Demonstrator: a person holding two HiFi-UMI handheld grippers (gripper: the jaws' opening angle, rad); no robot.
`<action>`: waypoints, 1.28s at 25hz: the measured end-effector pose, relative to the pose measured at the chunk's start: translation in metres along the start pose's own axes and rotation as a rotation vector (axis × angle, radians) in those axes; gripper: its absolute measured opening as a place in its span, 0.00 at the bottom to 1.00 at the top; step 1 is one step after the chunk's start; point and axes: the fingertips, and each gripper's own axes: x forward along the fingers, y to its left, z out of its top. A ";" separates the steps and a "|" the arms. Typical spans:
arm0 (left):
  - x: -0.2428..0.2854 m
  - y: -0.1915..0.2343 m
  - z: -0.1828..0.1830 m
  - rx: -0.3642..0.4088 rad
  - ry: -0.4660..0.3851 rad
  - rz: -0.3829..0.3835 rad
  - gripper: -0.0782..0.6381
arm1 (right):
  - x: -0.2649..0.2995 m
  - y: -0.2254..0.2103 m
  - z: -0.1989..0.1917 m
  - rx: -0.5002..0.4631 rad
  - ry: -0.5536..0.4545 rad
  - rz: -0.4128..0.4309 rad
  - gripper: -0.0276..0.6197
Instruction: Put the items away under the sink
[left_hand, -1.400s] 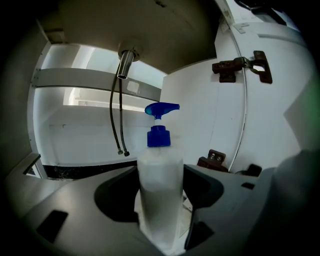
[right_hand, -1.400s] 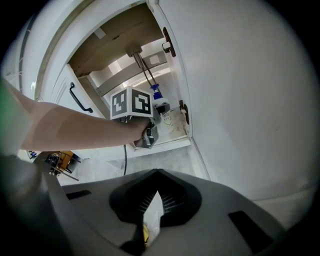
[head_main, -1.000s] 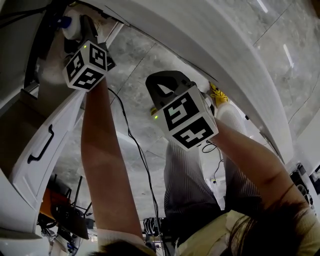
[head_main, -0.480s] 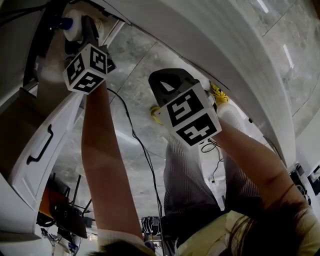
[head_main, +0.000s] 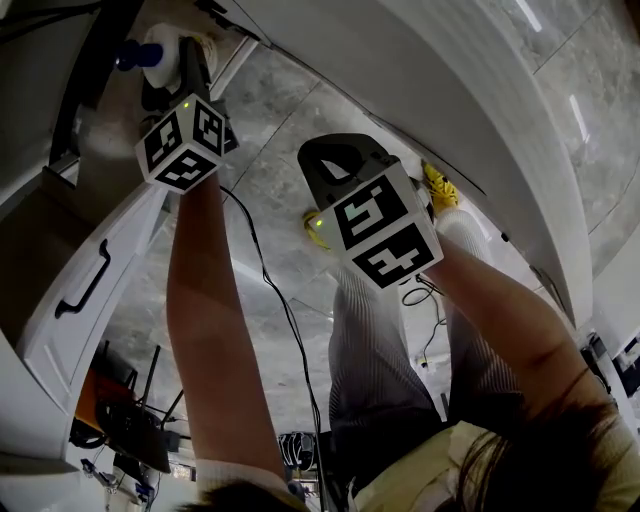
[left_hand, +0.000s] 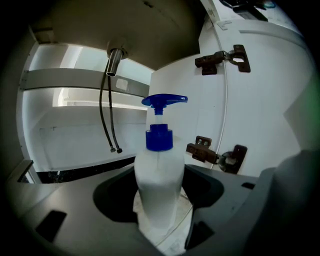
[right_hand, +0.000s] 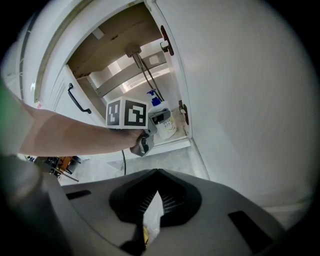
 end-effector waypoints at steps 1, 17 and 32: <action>0.000 -0.001 0.000 0.008 0.003 -0.002 0.52 | 0.000 0.000 0.000 0.001 -0.001 0.000 0.08; -0.009 -0.016 -0.012 0.007 0.104 -0.021 0.52 | -0.015 -0.002 0.004 0.006 -0.022 -0.010 0.08; -0.056 -0.005 -0.021 -0.052 0.147 0.063 0.53 | -0.037 0.010 0.001 -0.017 -0.004 -0.002 0.08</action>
